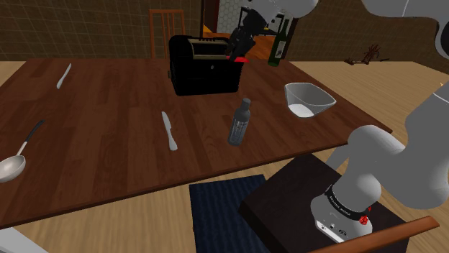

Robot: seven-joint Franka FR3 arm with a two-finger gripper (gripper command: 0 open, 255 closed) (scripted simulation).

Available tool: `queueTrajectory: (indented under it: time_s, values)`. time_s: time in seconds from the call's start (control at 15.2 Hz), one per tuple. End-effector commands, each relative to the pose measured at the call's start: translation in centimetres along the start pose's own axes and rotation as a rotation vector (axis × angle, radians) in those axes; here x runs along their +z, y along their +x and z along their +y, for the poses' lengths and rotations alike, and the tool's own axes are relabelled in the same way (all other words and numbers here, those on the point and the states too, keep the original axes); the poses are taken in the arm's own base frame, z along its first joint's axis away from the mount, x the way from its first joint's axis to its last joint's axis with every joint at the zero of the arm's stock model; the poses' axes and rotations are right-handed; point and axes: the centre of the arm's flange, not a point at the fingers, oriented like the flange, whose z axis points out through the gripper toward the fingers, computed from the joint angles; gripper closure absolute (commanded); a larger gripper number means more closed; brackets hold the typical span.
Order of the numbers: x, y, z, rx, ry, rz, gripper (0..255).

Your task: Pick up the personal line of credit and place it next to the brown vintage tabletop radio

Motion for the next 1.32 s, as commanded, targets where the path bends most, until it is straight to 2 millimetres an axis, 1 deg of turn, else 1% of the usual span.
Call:
queueTrajectory:
  time_s: [0.0, 1.25]
  values:
    - [0.9, -0.7, 0.0, 0.000, 0.000, 0.000, 255]
    - [9.2, -6.2, 0.0, 0.000, 0.000, 0.000, 255]
